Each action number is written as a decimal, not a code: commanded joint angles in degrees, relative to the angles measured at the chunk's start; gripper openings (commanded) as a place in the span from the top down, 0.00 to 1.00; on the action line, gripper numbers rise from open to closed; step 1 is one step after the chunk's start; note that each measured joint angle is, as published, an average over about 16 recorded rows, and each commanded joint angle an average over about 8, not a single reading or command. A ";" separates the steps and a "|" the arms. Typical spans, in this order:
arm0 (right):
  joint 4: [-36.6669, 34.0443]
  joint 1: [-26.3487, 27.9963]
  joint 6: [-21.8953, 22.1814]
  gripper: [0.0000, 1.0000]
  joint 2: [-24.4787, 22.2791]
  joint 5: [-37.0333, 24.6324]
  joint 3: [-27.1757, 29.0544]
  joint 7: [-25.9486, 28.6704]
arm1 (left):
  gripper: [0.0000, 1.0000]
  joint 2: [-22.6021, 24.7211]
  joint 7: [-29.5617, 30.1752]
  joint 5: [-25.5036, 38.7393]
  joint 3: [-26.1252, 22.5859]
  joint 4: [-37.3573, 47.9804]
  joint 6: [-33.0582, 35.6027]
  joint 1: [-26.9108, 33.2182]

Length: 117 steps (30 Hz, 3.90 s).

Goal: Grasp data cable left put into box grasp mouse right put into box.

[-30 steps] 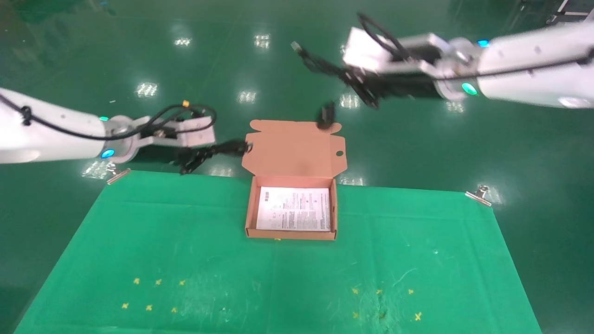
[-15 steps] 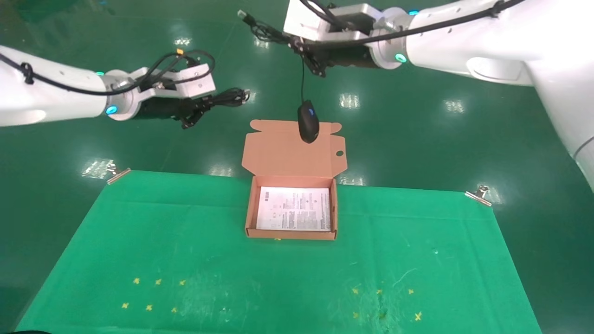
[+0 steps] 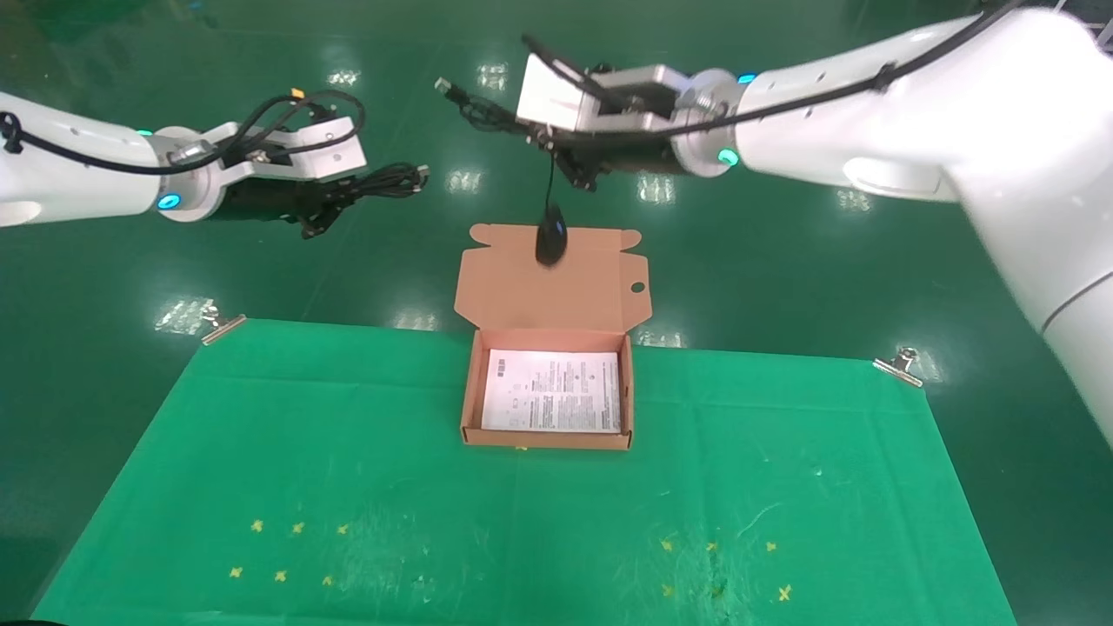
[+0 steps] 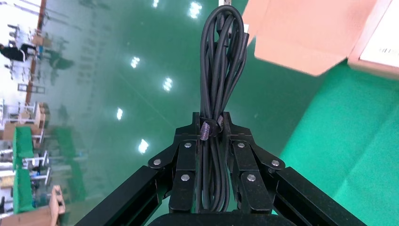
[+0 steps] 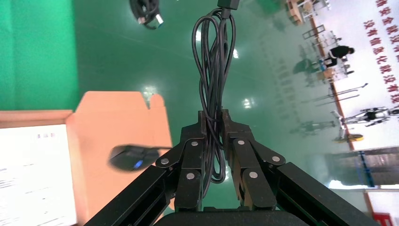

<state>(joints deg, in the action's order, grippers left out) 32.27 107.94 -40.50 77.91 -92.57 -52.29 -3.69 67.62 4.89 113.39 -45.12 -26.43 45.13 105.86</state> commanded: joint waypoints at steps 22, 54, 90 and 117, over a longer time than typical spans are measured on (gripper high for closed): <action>5.62 -6.39 4.70 1.00 0.40 5.25 -15.57 12.35 | 1.00 -2.16 10.70 6.99 -2.80 -5.03 1.38 -1.57; 1.98 -11.94 9.51 0.70 0.80 9.82 -28.58 23.54 | 1.00 -3.82 15.83 9.57 -3.46 -10.80 2.43 -3.04; 11.83 -7.14 9.23 0.00 -12.12 7.28 -31.45 30.71 | 1.00 4.03 1.21 -3.97 -0.60 -6.27 -4.16 -13.61; 34.76 -1.16 7.95 0.00 -29.64 -6.98 -35.15 51.21 | 0.20 11.04 -18.95 -23.54 -6.51 1.34 -8.91 -18.76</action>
<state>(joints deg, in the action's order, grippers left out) 66.41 106.68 -32.52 48.60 -98.98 -87.35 46.69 78.62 -14.22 90.30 -51.07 -25.17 36.44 87.13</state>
